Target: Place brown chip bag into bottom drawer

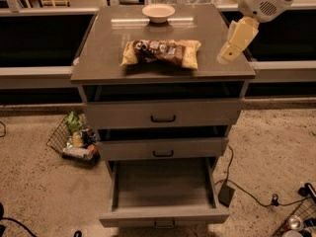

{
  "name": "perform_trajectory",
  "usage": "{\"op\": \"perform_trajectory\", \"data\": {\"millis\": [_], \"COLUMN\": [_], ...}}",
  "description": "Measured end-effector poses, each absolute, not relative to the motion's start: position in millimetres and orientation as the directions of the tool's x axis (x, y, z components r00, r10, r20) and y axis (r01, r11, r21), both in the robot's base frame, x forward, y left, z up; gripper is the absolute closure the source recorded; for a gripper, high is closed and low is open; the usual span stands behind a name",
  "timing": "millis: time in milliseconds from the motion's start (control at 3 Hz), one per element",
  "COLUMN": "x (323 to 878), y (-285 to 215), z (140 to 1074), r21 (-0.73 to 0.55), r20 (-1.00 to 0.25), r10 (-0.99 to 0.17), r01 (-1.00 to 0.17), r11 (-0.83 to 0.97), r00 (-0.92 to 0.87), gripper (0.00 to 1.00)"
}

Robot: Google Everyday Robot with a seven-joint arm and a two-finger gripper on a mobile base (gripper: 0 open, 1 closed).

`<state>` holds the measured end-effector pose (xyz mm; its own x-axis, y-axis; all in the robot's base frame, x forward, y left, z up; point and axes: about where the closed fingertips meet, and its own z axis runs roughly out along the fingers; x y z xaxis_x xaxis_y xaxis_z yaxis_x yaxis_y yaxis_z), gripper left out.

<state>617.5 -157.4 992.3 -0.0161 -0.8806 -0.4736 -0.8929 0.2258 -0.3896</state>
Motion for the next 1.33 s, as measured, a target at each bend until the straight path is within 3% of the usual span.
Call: {"op": "perform_trajectory", "data": {"millis": [1000, 1333], "x": [728, 750], "y": [-45, -20], "z": [897, 877], "r21": [-0.291, -0.280], "r20": [-0.675, -0.686], "r10": [-0.738, -0.727], "r01": [-0.929, -0.932], "r11": [0.229, 0.229], "r00": [0.029, 0.027], "gripper": [0.00, 0.14]}}
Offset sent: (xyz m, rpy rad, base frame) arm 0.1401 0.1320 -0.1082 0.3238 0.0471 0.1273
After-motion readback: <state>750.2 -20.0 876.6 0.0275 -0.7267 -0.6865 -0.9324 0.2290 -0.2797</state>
